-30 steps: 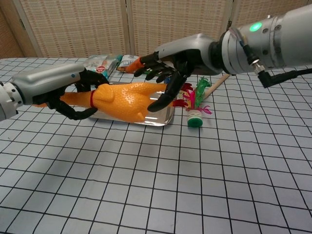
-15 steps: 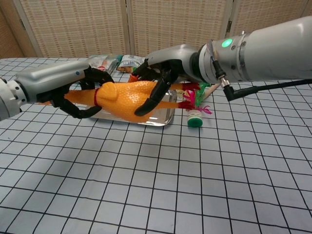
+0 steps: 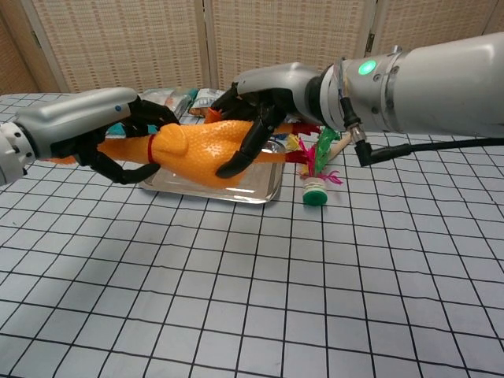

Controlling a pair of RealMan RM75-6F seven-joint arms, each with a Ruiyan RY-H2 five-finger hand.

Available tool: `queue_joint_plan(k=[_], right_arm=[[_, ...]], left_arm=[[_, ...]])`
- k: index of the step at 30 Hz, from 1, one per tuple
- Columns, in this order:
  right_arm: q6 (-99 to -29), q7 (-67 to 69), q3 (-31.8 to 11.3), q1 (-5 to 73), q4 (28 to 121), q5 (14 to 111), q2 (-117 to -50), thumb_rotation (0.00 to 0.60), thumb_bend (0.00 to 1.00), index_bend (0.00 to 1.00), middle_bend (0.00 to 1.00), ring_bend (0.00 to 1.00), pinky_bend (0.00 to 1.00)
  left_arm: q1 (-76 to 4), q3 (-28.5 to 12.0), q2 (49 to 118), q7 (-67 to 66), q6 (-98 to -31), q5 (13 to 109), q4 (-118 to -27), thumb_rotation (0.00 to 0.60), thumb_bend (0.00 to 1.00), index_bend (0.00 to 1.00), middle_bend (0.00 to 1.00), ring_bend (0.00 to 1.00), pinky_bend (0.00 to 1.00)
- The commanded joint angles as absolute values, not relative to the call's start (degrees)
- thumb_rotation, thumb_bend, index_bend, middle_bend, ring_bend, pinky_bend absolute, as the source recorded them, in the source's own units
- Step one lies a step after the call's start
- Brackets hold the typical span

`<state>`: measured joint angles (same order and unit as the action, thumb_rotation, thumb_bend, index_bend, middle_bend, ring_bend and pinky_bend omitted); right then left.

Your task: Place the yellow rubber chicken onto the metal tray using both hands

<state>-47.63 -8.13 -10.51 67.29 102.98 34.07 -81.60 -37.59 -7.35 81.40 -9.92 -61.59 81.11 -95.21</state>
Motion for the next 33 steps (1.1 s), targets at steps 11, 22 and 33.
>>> queue_joint_plan(k=[11,22,33], right_arm=[[-38.85,-3.77,-11.61,64.79,104.81,39.68,-76.09,0.6,0.15,0.0,0.0,0.0,0.0],[-38.86,-3.61,-11.45,65.72,103.74,39.04,-78.28,0.6,0.15,0.07,0.08,0.11,0.28],[-46.56,-8.48,-10.61,66.4,104.11,36.51,-81.13,0.6,0.38,0.97,0.75,0.83,1.0]], left_arm=[[-37.62,-7.29,79.59,-9.27,-60.73,79.82,-96.92,0.6,0.58,0.88,0.79,0.56,0.46],[-38.18,-7.59,79.82,-9.73,-60.11,78.74,-97.65,0.6,0.58,0.88,0.79,0.56,0.46],[-38.13,-7.55,79.34,-9.6,-60.41,78.75,-98.19,0.6,0.57,0.88,0.8,0.56,0.46]])
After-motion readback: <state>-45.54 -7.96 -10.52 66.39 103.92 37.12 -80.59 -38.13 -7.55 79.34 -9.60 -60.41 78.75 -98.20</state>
